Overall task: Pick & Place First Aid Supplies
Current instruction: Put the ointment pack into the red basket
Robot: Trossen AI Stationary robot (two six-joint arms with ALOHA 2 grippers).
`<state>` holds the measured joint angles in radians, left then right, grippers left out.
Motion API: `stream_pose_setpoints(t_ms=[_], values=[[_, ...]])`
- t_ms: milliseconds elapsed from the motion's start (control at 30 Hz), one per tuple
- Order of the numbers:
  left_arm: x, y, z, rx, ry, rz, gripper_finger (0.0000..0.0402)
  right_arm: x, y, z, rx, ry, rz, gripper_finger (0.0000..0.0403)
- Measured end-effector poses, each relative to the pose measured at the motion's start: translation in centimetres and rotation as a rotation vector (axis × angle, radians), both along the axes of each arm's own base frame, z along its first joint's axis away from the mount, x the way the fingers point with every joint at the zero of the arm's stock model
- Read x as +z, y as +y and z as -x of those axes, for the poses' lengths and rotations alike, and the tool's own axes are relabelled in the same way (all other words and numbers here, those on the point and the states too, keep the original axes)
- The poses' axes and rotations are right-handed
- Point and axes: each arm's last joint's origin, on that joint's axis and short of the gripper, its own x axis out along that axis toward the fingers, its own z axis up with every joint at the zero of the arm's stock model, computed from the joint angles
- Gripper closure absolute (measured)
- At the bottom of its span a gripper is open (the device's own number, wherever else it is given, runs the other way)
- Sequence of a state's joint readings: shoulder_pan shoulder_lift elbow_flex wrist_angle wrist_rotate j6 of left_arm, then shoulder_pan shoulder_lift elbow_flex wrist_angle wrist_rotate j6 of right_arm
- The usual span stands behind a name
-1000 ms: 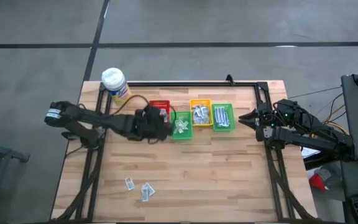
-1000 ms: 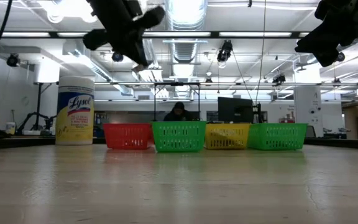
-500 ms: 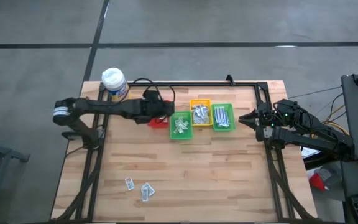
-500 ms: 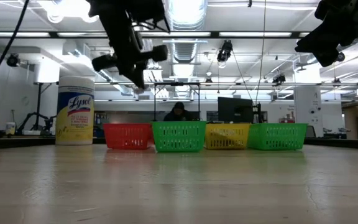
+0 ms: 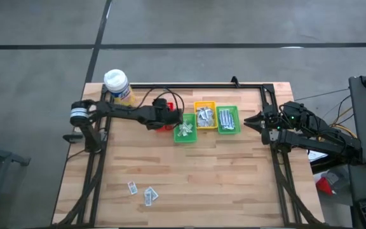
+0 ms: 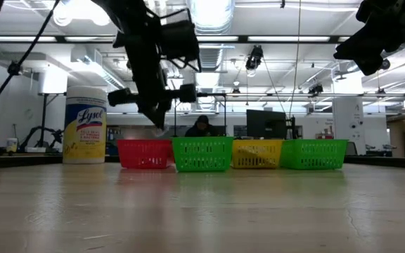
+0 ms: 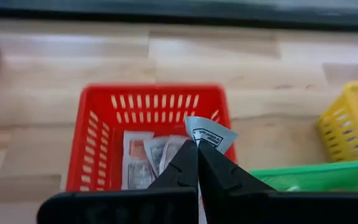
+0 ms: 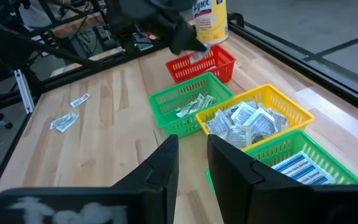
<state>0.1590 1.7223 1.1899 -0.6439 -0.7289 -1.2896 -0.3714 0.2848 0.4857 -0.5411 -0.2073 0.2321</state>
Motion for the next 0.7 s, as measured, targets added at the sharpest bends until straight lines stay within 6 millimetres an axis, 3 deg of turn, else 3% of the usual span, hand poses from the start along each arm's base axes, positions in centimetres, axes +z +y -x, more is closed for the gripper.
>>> stream_pose_setpoints(t_ms=[367, 700], values=[[-4.5, 0.0, -0.8, 0.094, 0.055, 0.098, 0.0401, 0.0, 0.0, 0.0, 0.0, 0.001, 0.0, 0.0333], [-4.8, 0.0, -0.9, 0.086, 0.071, 0.108, 0.0401, 0.0, 0.0, 0.0, 0.0, 0.0, 0.0, 0.0325]])
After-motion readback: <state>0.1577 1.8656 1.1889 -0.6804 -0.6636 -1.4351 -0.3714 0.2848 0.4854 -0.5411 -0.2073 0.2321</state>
